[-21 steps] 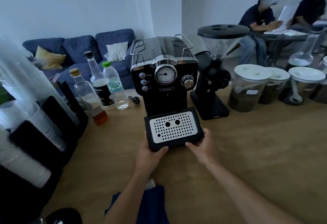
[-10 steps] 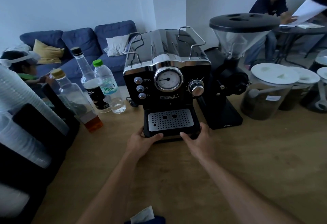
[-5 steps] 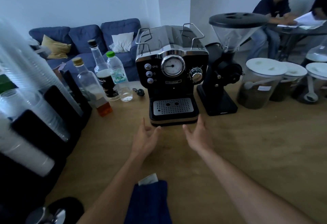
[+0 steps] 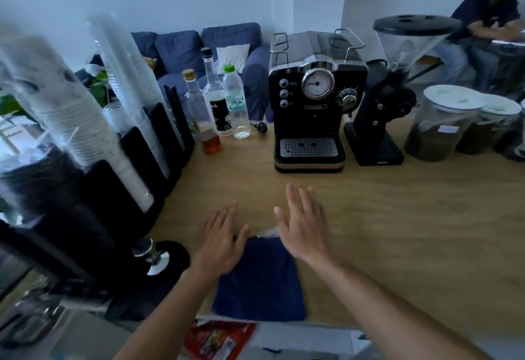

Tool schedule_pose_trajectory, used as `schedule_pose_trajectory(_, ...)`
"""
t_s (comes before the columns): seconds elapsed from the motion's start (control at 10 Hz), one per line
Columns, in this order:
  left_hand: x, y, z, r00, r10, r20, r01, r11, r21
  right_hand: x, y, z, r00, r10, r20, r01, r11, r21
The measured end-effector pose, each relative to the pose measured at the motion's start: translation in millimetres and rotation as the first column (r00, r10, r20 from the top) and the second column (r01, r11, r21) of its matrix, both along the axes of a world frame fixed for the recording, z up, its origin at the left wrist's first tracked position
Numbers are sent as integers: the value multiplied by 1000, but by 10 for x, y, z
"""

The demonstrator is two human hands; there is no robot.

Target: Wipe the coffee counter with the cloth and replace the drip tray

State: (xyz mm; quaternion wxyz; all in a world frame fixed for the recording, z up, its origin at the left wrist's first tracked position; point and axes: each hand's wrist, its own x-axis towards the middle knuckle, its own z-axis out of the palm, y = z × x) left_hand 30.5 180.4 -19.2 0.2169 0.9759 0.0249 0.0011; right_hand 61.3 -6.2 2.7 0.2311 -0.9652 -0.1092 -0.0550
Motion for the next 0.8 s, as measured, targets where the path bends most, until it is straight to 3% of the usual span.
schedule_pose_trajectory(0.2,-399,222,-107,1000,-6,31,-1,977,212,-431,348,-194,992,125,-11,-125,992,4)
schedule_pose_trajectory(0.3,-493,252,-161,1000,0,-30,7,970,243,-585,468,-283,989,144,-10,-145,989,-34)
schedule_pose_trajectory(0.4,-557,234,-207,1000,18,-14,-14,977,212,-679,521,-361,981,155,-112,-166,982,-94)
schedule_pose_trajectory(0.6,-591,228,-229,999,43,-18,-37,972,233,-711,553,-470,977,136,-163,-165,970,-177)
schedule_pose_trajectory(0.7,-601,254,-261,998,55,-27,-47,971,236,-699,514,-418,970,196,-144,-211,973,-96)
schedule_pose_trajectory(0.8,-573,241,-242,996,70,-52,-54,962,267,-693,471,-273,977,152,-147,-143,987,74)
